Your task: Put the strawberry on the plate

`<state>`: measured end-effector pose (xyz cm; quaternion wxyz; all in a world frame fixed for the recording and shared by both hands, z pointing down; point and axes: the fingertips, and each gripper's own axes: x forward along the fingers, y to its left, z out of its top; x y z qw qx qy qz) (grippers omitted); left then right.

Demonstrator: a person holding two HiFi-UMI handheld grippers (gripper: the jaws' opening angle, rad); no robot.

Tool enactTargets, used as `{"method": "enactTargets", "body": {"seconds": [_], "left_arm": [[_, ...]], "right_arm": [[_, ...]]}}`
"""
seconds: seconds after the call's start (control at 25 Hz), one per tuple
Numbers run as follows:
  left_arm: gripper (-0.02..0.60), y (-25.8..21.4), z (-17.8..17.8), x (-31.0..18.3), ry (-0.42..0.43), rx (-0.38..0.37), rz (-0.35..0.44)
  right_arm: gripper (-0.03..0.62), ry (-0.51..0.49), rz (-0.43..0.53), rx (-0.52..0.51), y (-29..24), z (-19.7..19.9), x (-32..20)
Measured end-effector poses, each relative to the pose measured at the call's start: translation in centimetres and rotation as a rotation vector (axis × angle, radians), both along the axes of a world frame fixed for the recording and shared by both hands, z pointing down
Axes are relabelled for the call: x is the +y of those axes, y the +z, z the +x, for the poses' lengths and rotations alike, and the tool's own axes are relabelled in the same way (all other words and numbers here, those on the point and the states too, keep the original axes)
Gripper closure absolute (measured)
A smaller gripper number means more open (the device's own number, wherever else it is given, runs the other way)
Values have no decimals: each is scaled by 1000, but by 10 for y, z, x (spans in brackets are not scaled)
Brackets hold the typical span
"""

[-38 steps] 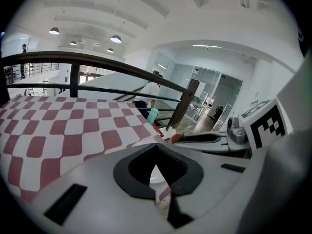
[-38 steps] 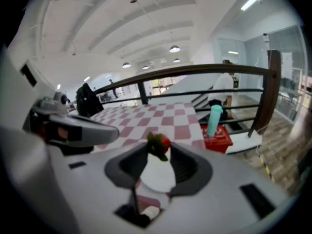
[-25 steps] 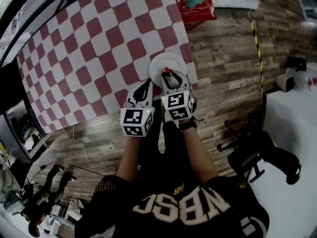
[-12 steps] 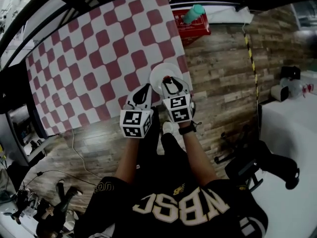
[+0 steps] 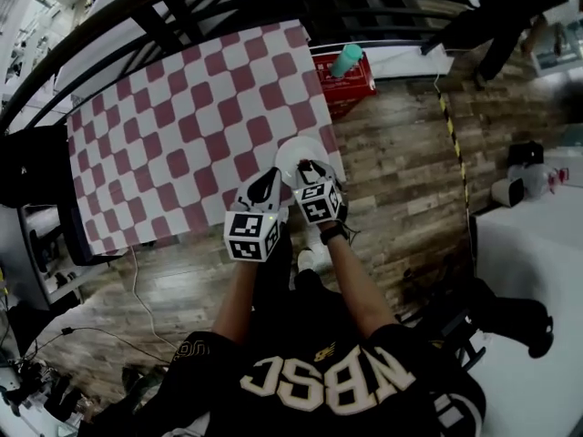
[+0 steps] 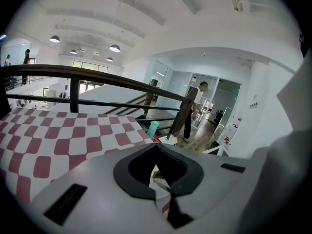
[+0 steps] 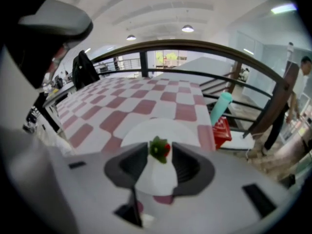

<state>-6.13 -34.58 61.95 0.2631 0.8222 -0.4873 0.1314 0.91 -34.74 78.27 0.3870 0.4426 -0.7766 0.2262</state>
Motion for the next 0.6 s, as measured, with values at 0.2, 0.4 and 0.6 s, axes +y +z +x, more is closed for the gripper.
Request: {"method": "enactTargets", "body": {"seconds": [0.2, 0.4, 0.6], "left_arm": [[566, 0, -7, 5, -14, 3, -4], [566, -28, -12, -4, -21, 14, 47], [566, -94, -11, -14, -14, 27, 170]], "right_arm": [[407, -46, -15, 18, 0, -6, -4], [398, 25, 111, -114, -77, -6, -17], [408, 68, 337, -244, -205, -5, -22]]}}
